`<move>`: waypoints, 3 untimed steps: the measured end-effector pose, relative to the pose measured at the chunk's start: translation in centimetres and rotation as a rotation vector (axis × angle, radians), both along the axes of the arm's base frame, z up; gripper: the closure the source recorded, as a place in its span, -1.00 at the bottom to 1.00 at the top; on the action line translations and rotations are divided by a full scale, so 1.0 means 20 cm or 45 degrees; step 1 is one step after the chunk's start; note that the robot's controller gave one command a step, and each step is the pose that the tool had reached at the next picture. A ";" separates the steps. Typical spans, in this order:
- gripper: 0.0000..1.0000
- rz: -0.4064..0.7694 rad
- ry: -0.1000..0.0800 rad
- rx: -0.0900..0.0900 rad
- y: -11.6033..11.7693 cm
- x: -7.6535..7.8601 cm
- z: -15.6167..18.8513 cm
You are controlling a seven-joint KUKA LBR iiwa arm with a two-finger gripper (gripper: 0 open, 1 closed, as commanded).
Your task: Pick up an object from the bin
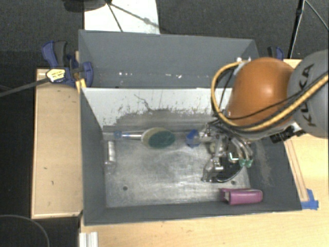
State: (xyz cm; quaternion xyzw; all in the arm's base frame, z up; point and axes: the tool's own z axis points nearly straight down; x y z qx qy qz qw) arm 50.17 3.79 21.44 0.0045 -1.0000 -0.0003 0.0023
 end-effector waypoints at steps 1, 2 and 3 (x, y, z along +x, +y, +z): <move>-1.00 0.137 -0.015 0.000 -0.09 -0.07 -0.71; -1.00 0.103 -0.021 0.003 0.09 0.12 -0.37; -1.00 0.356 -0.005 -0.001 -0.13 0.17 -0.53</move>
Offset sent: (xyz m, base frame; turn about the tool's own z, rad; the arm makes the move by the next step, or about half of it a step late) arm -0.0148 -0.0171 -0.1407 -0.1103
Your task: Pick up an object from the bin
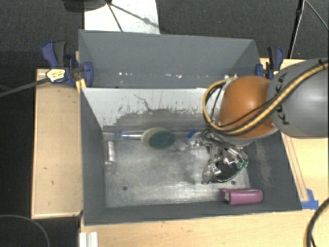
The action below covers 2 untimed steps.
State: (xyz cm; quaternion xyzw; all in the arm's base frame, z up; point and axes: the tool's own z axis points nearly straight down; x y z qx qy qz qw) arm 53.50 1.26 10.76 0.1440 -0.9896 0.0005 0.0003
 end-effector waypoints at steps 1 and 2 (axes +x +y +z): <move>-1.00 0.131 -0.018 0.004 -0.45 -0.04 -0.17; -1.00 0.299 -0.009 0.005 -0.68 0.15 -0.17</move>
Offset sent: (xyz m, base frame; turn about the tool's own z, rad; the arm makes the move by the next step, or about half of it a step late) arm -0.0122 -0.0891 -0.0376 -0.1073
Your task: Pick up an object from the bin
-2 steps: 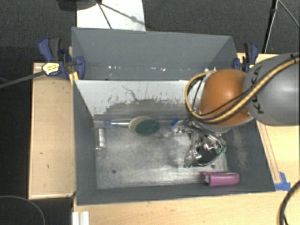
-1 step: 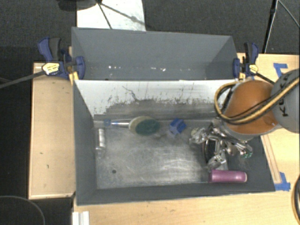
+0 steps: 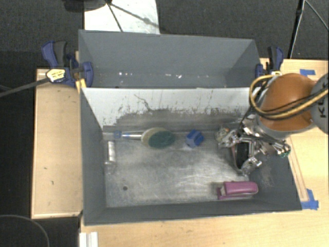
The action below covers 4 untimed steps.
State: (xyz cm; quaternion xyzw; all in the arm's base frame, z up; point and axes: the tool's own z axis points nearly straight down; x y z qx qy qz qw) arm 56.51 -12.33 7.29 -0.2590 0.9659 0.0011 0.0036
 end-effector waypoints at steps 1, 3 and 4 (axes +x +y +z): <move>-1.00 0.557 0.001 -0.005 -0.11 0.02 0.22; 1.00 0.641 0.000 0.024 -0.06 0.14 0.03; 1.00 0.742 -0.005 -0.011 -0.06 0.09 0.62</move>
Offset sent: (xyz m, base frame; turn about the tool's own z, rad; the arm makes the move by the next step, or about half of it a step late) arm 0.0036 -0.0244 0.0426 -0.4378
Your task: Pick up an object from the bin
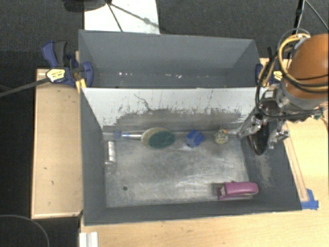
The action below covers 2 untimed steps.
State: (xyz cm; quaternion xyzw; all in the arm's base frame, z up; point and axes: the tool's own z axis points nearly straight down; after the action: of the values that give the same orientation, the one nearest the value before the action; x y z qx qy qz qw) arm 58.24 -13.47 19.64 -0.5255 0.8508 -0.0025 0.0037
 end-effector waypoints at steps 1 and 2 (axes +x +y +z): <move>1.00 0.293 0.003 -0.002 -0.07 -0.06 0.38; 1.00 0.684 0.017 0.004 -0.07 -0.13 -0.15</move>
Offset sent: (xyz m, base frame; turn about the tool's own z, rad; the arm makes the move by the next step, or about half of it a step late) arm -0.0127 -0.0141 0.0752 -0.2335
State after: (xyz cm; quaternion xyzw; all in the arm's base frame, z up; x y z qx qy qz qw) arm 55.62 -14.82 16.65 -0.7325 0.6807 0.0034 -0.0005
